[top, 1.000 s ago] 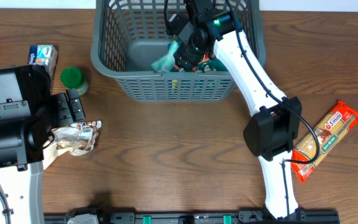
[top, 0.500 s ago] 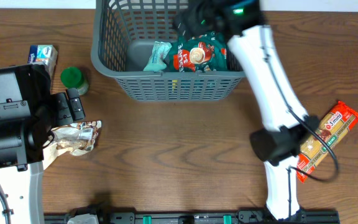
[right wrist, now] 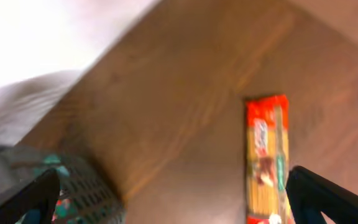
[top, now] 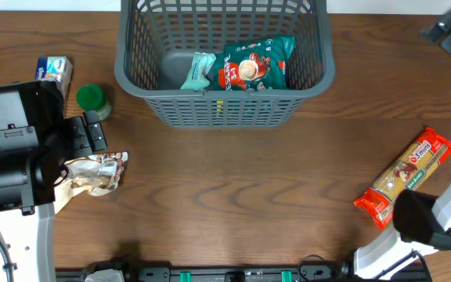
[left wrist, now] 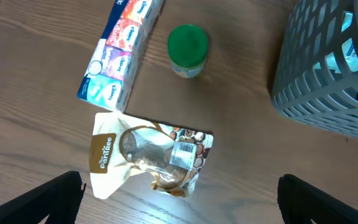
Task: Pack container
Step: 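Move the right gripper down to the spaghetti package and grasp it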
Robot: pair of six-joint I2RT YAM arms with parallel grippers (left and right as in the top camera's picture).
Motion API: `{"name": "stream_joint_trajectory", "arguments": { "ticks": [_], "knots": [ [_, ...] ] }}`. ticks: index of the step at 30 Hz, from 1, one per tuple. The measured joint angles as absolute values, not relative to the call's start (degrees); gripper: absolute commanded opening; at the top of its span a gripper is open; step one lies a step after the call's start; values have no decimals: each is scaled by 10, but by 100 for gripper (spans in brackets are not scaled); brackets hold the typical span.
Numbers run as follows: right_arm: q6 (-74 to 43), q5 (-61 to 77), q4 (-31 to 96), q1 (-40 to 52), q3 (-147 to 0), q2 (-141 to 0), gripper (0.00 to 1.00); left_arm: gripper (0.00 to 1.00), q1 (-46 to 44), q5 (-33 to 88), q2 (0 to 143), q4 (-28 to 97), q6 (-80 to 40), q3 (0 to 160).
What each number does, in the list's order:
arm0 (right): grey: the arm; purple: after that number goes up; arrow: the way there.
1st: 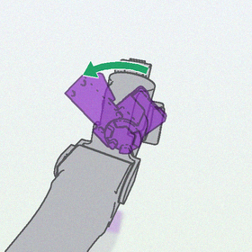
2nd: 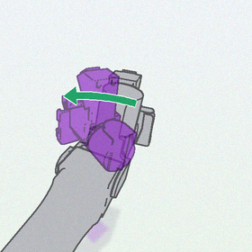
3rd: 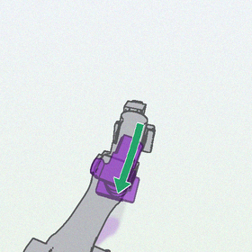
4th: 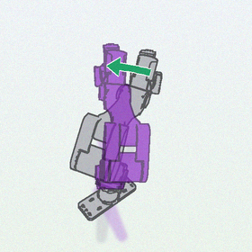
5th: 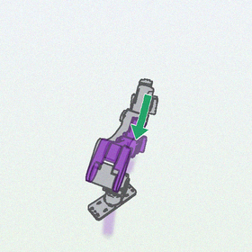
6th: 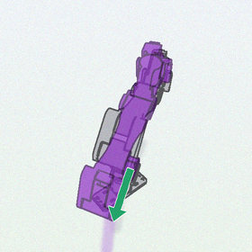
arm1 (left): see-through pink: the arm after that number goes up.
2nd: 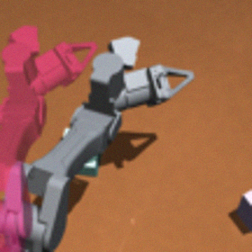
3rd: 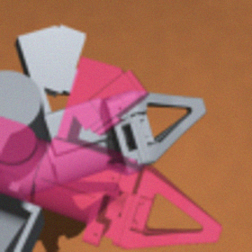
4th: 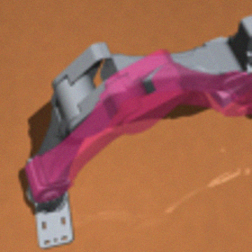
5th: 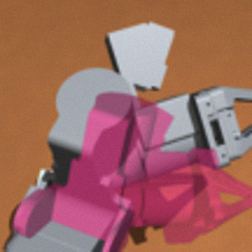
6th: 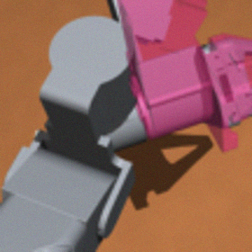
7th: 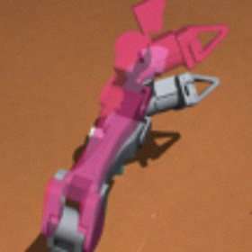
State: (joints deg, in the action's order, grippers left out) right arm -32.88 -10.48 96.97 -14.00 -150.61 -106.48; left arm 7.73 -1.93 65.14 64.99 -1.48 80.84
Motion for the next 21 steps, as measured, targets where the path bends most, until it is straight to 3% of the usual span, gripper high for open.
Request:
{"name": "stream_joint_trajectory", "arguments": {
  "ticks": [11, 21],
  "knots": [
    [-399, -94, 957, -267, -1152, -988, 99, 99, 77, -20, 651, 649, -15, 808],
    [-364, -95, 768, -275, -848, -966, 99, 98, 77, -19, 651, 649, -15, 808]
  ]
}}
